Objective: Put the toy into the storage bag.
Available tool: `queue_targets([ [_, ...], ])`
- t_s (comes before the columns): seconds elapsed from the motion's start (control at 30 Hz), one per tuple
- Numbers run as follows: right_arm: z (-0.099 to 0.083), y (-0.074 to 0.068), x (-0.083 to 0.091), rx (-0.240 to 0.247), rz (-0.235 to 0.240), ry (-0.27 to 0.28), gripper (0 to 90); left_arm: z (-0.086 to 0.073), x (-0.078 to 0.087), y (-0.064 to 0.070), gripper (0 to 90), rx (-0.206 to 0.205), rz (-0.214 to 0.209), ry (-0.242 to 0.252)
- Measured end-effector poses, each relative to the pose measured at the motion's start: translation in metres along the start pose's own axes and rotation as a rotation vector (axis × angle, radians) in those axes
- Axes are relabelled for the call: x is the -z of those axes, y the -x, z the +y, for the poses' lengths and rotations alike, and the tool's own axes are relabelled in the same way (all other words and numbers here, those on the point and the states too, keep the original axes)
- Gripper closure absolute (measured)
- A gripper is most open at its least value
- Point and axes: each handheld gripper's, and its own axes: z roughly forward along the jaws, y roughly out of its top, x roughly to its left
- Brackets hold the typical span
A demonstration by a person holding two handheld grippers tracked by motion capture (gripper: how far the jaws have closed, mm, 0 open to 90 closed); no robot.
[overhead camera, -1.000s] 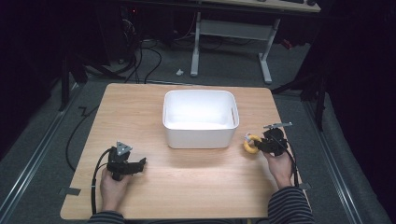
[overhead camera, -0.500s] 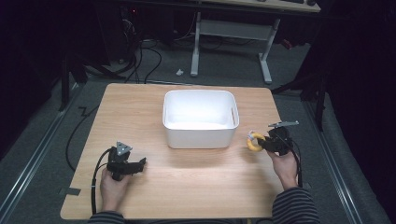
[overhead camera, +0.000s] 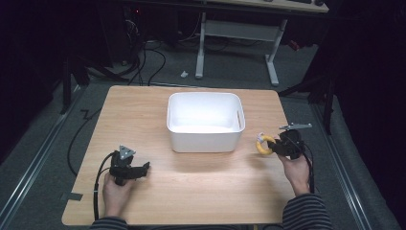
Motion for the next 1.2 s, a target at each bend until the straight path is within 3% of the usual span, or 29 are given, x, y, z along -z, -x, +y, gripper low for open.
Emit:
queue_targets([
  [0.17,0.003,0.002,0.008,-0.013,0.020,0.019,68.6,0.000,0.000,0.000,15.0,0.000,0.000,0.000],
  [0.6,0.013,-0.004,0.028,0.038,0.011,0.046,68.8,0.000,0.000,0.000,15.0,0.000,0.000,0.000],
  [1.2,0.030,-0.005,0.045,0.016,0.062,0.086,68.9,0.000,0.000,0.000,15.0,0.000,0.000,0.000],
])
